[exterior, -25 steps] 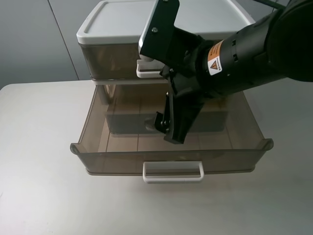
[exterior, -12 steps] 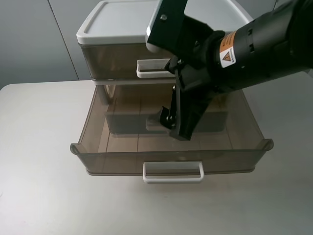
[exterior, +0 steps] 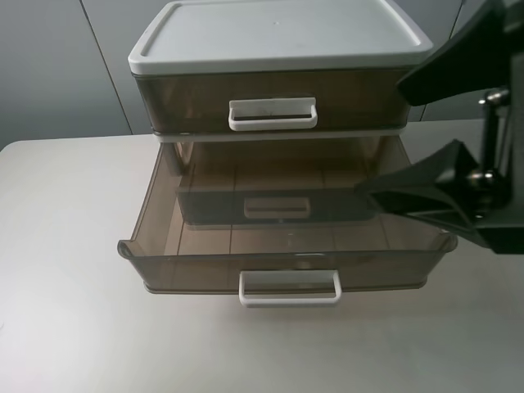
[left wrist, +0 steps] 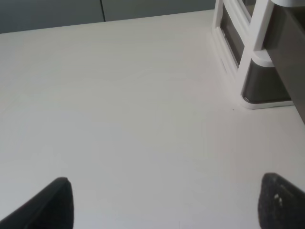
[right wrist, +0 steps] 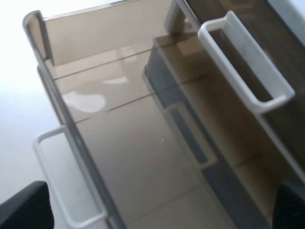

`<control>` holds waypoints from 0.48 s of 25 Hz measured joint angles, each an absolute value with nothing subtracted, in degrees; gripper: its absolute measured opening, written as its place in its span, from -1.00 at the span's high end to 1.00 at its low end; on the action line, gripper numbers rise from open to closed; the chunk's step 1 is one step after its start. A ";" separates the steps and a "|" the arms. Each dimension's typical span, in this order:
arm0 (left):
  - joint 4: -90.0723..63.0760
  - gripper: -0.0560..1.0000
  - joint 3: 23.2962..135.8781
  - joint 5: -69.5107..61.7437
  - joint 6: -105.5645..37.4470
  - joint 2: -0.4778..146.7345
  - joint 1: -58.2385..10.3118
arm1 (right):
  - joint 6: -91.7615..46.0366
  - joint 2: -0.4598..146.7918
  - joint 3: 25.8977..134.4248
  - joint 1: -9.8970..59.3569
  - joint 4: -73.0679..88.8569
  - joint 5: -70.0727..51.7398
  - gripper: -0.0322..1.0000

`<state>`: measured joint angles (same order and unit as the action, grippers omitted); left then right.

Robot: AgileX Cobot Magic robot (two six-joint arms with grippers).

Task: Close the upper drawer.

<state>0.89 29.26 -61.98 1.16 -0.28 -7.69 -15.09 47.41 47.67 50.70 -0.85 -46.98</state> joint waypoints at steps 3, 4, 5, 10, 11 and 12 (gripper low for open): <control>0.89 -0.51 29.26 -61.98 1.16 -0.28 -7.69 | -13.03 39.06 44.04 50.70 -0.70 -50.90 -0.41; 0.89 -0.51 29.26 -61.98 1.16 -0.28 -7.69 | -12.14 36.08 42.70 50.70 -0.72 -51.86 -0.41; 0.89 -0.51 29.26 -61.98 1.16 -0.28 -7.69 | -11.08 33.63 41.33 50.70 -0.72 -52.78 -0.41; 0.89 -0.51 29.26 -61.98 1.16 -0.28 -7.69 | -6.76 20.60 35.62 50.70 -0.62 -55.60 -0.41; 0.89 -0.51 29.26 -61.98 1.16 -0.28 -7.69 | -6.32 18.23 34.46 50.70 -0.62 -55.71 -0.41; 0.89 -0.51 29.26 -61.98 1.16 -0.28 -7.69 | -6.07 16.29 33.36 50.70 -0.62 -55.88 -0.41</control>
